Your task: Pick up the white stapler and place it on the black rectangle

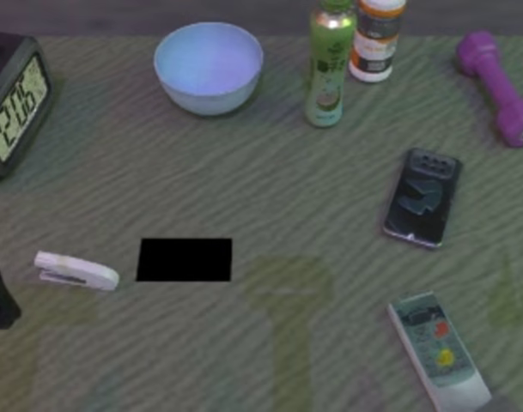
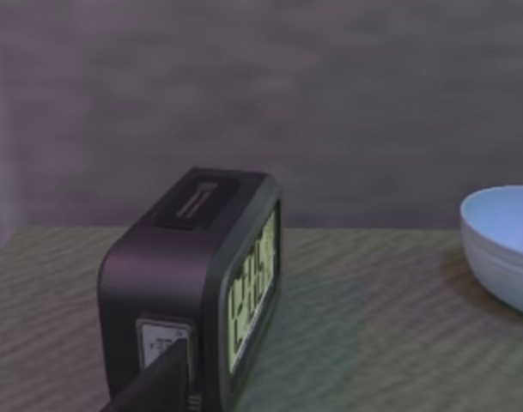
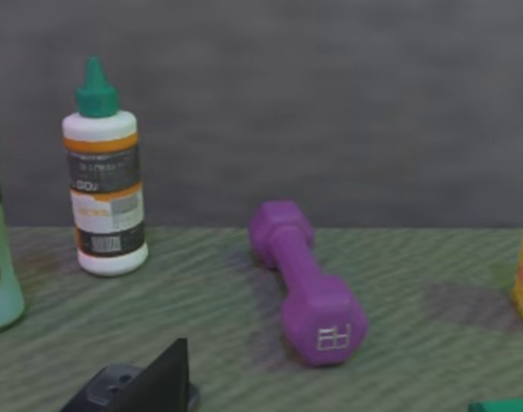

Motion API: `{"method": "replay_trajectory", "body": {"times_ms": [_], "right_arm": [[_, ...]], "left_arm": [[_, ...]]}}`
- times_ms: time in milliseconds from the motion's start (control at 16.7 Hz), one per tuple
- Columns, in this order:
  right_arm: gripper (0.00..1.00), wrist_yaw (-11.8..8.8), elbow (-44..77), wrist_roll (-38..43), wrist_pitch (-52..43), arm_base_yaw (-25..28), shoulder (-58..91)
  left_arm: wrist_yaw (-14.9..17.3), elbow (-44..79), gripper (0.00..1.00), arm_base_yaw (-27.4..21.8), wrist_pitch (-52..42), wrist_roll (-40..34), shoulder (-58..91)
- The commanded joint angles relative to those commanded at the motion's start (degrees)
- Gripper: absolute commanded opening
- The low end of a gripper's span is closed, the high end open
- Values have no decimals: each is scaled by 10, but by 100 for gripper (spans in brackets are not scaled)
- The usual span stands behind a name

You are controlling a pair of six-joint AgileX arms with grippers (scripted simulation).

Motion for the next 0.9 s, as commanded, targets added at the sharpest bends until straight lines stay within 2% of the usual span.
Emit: {"method": "replay_trajectory", "body": {"times_ms": [180, 360, 600, 900], "right_arm": [[100, 0, 0, 0, 0, 0, 0], [100, 0, 0, 0, 0, 0, 0], [100, 0, 0, 0, 0, 0, 0], [100, 0, 0, 0, 0, 0, 0]], "left_arm": [[0, 6, 100, -1, -4, 6, 6], [1, 56, 100, -8, -44, 59, 60], [0, 178, 100, -24, -145, 202, 216], [-2, 369, 100, -49, -308, 433, 492]]}}
